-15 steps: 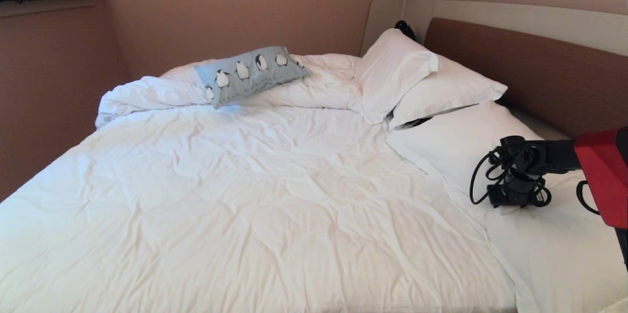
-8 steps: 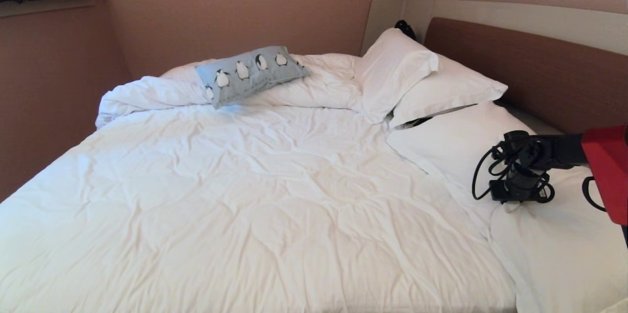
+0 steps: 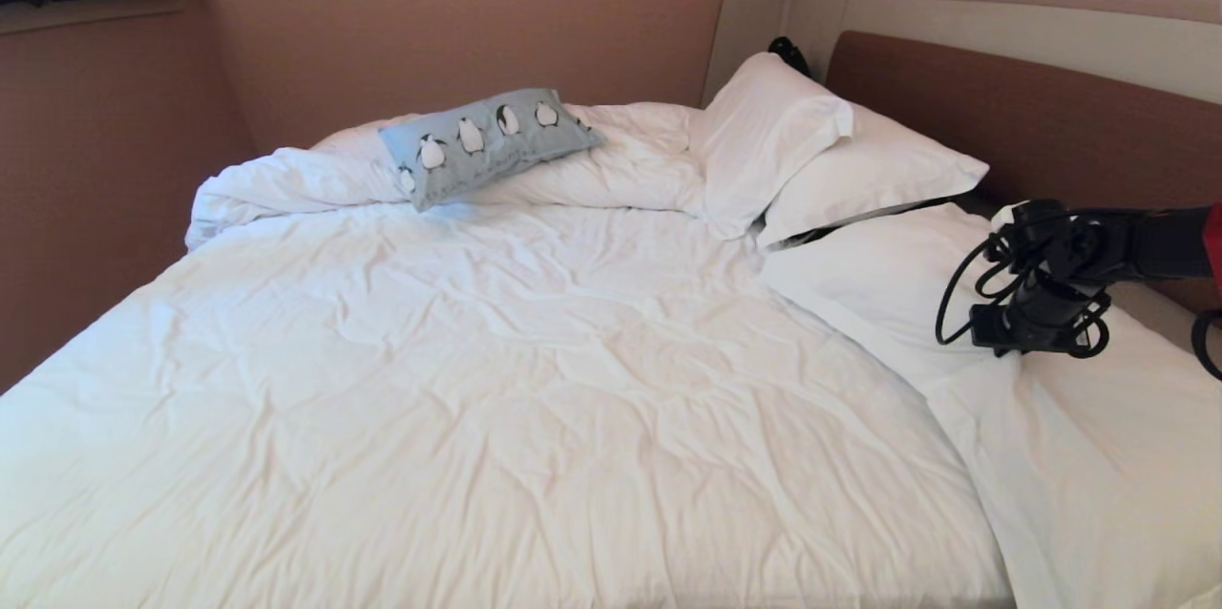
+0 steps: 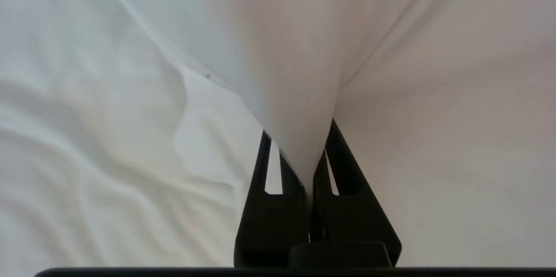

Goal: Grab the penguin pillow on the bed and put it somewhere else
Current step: Pick up the pillow

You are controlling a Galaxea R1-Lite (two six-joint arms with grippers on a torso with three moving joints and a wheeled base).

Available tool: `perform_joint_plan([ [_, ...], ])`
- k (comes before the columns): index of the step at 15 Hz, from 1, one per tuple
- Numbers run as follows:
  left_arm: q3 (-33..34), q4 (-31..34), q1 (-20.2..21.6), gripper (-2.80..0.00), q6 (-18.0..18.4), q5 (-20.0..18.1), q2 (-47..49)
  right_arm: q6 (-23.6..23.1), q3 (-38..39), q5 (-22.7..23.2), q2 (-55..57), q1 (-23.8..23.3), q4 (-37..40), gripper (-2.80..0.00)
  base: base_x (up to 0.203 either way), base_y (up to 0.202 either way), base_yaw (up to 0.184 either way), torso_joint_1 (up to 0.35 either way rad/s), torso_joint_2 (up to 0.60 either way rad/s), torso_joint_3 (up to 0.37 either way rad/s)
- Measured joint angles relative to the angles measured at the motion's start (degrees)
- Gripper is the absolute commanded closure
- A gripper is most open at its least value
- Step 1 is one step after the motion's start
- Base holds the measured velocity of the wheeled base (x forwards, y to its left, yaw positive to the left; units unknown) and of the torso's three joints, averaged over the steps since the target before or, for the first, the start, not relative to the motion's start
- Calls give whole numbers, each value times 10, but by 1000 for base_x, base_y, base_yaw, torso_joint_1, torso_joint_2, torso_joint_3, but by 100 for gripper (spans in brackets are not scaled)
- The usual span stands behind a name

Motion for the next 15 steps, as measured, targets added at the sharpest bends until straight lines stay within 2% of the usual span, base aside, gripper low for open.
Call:
perform_joint_plan([
  [9,0,0,0,0,0,0,0,61,-1,105,-90,2,9,0,0,0,0,0,0,0],
  [15,0,0,0,0,0,0,0,76,0,121,-132,1,16,0,0,0,0,0,0,0],
])
